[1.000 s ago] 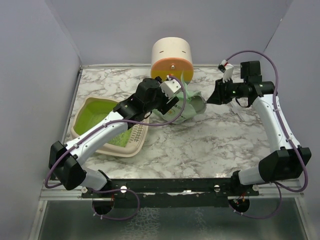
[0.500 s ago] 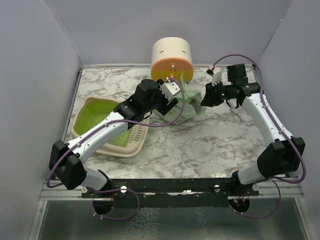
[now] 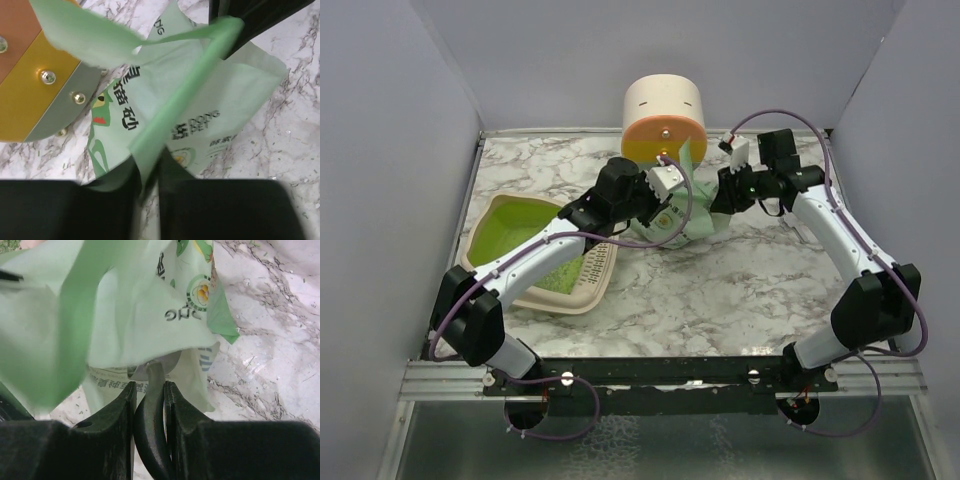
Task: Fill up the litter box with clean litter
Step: 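Scoop the cat litter from the cat litter bag.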
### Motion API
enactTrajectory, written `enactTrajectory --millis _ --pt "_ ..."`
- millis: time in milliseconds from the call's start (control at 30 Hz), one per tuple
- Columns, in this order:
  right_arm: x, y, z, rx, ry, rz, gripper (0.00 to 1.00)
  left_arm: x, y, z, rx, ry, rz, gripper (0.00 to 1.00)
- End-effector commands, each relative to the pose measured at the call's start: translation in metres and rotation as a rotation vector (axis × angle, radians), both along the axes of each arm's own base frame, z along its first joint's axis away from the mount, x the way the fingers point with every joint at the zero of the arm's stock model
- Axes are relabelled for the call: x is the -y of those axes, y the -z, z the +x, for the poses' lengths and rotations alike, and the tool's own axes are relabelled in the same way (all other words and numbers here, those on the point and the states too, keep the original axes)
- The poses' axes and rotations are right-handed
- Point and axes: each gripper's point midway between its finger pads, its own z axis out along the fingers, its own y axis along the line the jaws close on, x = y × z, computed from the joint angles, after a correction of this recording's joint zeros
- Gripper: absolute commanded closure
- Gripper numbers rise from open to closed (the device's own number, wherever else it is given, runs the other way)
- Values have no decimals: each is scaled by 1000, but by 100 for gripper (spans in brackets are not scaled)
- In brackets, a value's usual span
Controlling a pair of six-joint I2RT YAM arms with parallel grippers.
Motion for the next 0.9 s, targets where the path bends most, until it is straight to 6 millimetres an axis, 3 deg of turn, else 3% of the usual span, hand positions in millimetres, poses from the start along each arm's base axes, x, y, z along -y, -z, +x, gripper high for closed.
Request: enactTrajectory --millis 0,333,667,867 --pt "5 17 17 32 48 -62 99 14 -6 -4 -15 65 -60 100" --pt "0 46 24 5 43 -86 99 17 -42 1 30 52 -164 100" --pt "-13 88 17 -76 -3 -62 99 21 -41 5 19 41 -183 100" --pt "-20 102 17 -99 -13 -33 99 23 -45 5 15 43 -195 100"
